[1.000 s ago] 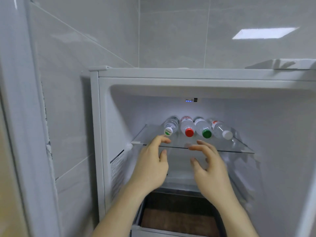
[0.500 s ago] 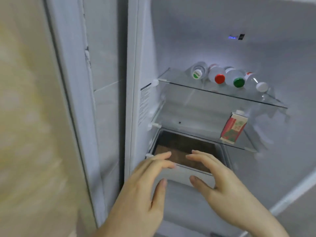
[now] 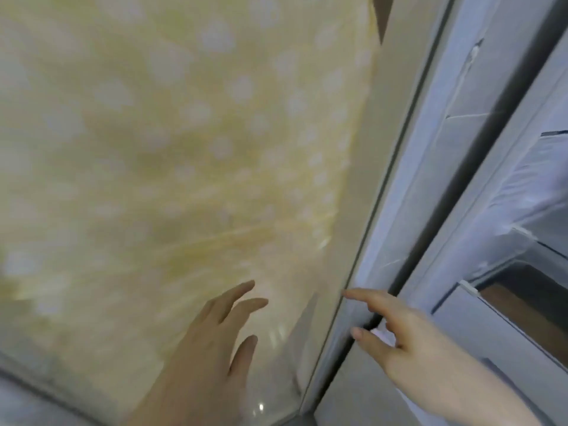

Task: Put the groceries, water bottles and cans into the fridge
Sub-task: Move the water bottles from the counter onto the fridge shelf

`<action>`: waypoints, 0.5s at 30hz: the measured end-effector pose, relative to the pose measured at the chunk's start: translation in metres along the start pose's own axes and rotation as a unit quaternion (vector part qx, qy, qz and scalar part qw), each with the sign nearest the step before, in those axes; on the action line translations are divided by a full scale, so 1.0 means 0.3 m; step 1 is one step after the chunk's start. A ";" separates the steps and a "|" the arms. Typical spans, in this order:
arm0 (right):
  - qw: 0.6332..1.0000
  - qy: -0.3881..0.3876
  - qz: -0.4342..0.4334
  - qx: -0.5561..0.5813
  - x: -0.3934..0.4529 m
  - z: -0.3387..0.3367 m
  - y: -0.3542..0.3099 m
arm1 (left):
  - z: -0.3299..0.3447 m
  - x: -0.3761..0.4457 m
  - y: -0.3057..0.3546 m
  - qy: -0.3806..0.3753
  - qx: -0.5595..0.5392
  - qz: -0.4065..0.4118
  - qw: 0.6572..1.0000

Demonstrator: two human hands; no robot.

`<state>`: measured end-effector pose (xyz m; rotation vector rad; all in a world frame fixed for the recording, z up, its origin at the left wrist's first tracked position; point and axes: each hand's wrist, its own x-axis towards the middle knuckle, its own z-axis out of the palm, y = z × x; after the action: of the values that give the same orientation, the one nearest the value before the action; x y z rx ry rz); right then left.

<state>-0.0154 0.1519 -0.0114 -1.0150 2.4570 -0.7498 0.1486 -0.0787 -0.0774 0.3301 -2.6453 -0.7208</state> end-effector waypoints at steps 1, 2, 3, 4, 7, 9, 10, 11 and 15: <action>0.999 -0.017 -0.034 -0.007 0.019 0.045 -0.020 | -0.030 -0.066 -0.027 0.008 0.020 -0.024 0.999; 0.997 -0.036 -0.066 -0.013 0.037 0.091 -0.047 | -0.062 -0.133 -0.049 0.018 0.036 -0.047 0.998; 0.993 -0.061 -0.096 -0.019 0.055 0.137 -0.081 | -0.099 -0.201 -0.070 0.027 0.051 -0.072 0.996; 0.988 -0.088 -0.124 -0.024 0.071 0.182 -0.124 | -0.134 -0.272 -0.091 0.035 0.068 -0.097 0.992; 0.965 -0.162 -0.203 -0.046 0.102 0.314 -0.275 | -0.242 -0.504 -0.144 0.064 0.123 -0.183 0.973; 0.947 -0.190 -0.253 -0.063 0.107 0.406 -0.382 | -0.304 -0.662 -0.168 0.091 0.145 -0.242 0.955; 0.937 -0.203 -0.278 -0.068 0.104 0.450 -0.437 | -0.332 -0.734 -0.178 0.102 0.153 -0.269 0.945; 0.925 -0.219 -0.303 -0.072 0.097 0.498 -0.494 | -0.357 -0.804 -0.187 0.115 0.160 -0.295 0.935; 0.870 -0.279 -0.394 -0.101 0.029 0.695 -0.760 | -0.459 -1.078 -0.195 0.177 0.193 -0.372 0.891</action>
<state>0.2084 -0.0594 -0.0393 -2.0285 1.5990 -0.3167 0.5045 -0.0855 -0.0938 1.4856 -2.2440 -0.2674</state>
